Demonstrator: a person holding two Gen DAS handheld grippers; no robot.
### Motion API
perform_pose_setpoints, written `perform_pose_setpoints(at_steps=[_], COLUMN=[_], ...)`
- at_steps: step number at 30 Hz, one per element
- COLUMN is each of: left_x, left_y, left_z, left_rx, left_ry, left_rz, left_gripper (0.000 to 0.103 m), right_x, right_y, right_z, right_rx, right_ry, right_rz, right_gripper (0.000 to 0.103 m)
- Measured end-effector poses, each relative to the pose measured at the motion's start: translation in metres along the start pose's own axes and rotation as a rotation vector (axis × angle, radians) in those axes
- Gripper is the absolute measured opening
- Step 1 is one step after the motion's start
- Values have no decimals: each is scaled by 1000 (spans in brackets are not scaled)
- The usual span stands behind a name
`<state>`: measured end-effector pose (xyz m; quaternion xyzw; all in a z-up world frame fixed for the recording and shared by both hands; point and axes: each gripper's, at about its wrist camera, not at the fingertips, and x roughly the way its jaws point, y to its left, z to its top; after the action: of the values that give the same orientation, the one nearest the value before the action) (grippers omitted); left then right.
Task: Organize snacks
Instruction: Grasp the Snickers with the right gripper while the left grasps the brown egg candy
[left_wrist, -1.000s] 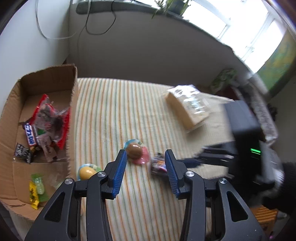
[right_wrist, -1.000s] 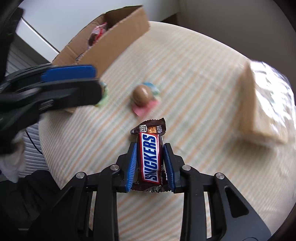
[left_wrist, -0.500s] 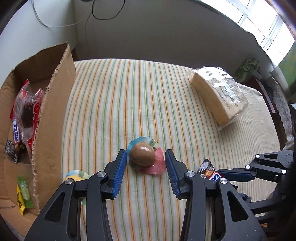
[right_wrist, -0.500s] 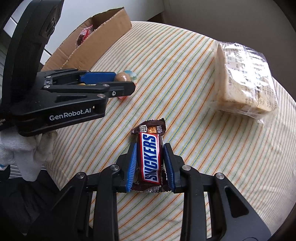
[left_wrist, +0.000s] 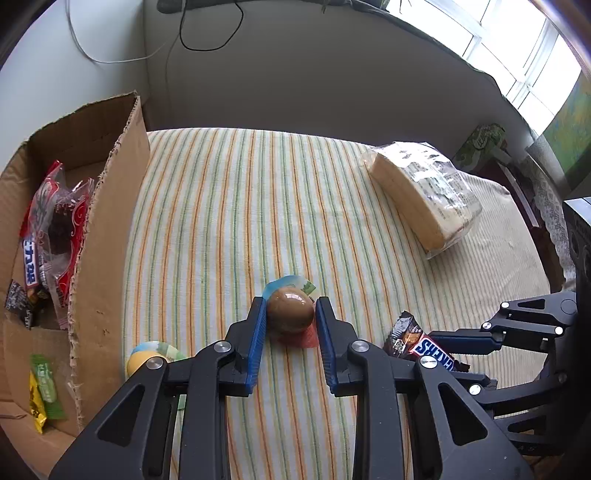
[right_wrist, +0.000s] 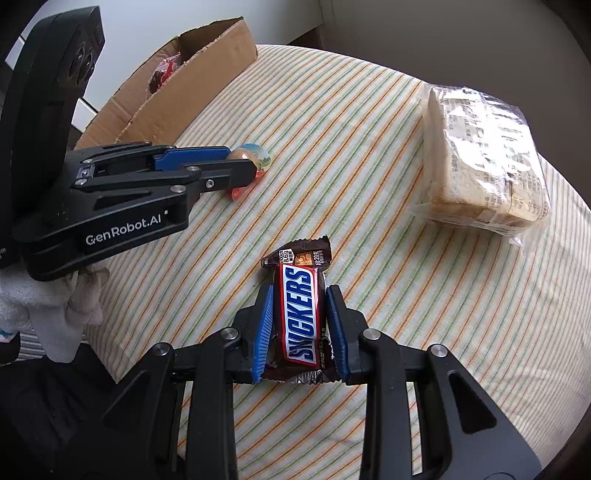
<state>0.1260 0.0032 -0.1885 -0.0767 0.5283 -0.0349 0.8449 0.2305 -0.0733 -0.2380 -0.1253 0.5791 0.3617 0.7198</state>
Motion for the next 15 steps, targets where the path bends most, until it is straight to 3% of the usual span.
perform_pose_setpoints(at_steps=[15], left_x=[-33], left_y=[0], left_z=[6], left_rx=[-30], left_ry=[-60], left_rz=[-44], left_gripper=[25], right_x=[-32], right_y=[-9], right_z=[3], right_rx=[45], right_ry=[-75], right_rz=[-9], right_gripper=[29])
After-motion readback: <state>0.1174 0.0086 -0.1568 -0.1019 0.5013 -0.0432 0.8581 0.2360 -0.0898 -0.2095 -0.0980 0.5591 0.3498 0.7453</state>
